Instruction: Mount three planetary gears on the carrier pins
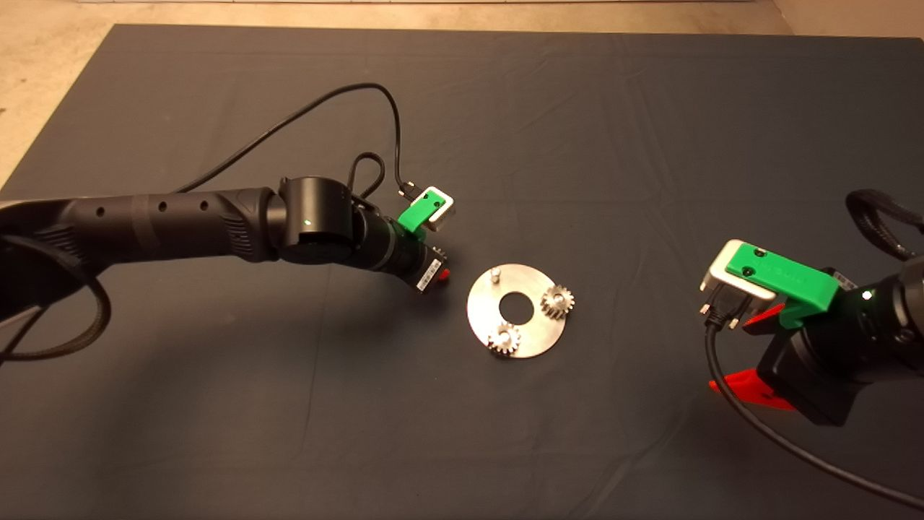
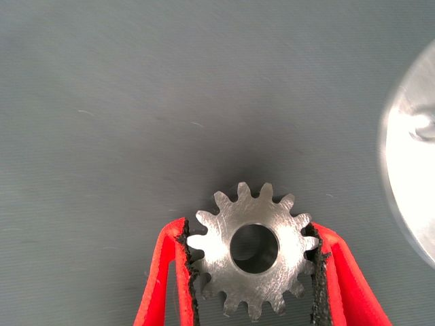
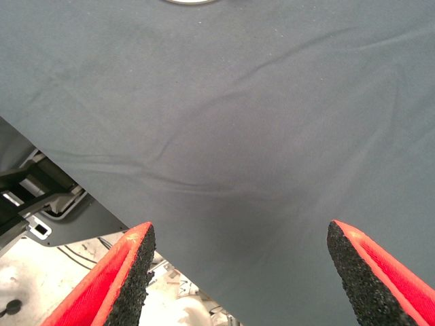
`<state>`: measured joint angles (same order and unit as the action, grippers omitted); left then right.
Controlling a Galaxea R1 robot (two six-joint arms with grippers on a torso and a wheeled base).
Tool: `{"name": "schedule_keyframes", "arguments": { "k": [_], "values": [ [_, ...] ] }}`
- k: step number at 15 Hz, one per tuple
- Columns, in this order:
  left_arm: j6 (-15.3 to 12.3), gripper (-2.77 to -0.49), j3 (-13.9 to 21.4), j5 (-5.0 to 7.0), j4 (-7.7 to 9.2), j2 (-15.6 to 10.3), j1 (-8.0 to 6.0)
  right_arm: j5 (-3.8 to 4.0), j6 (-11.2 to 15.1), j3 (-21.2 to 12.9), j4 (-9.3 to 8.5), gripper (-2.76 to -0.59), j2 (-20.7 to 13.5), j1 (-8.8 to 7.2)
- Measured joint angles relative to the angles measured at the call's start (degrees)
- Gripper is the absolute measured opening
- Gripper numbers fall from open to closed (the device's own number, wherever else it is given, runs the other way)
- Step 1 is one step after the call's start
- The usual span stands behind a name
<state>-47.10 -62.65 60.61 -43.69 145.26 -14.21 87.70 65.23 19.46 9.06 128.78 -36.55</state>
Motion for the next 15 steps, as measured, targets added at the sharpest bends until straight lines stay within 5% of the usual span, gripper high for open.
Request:
{"name": "schedule_keyframes", "arguments": {
  "k": [4,9,15],
  "values": [
    [-0.2,-2.62,0.0,0.29,-0.02,1.3,-3.50,0.00,0.0,0.0,-0.13,-1.50,0.5,0.00],
    [-3.2,-2.62,0.1,0.09,0.20,2.2,-4.46,0.01,0.0,0.0,-0.27,-1.50,0.5,-0.02],
    [-7.9,-2.62,4.3,0.10,0.22,2.1,-5.33,0.01,0.0,0.0,-0.52,-1.50,0.8,-0.16]
  ]
}}
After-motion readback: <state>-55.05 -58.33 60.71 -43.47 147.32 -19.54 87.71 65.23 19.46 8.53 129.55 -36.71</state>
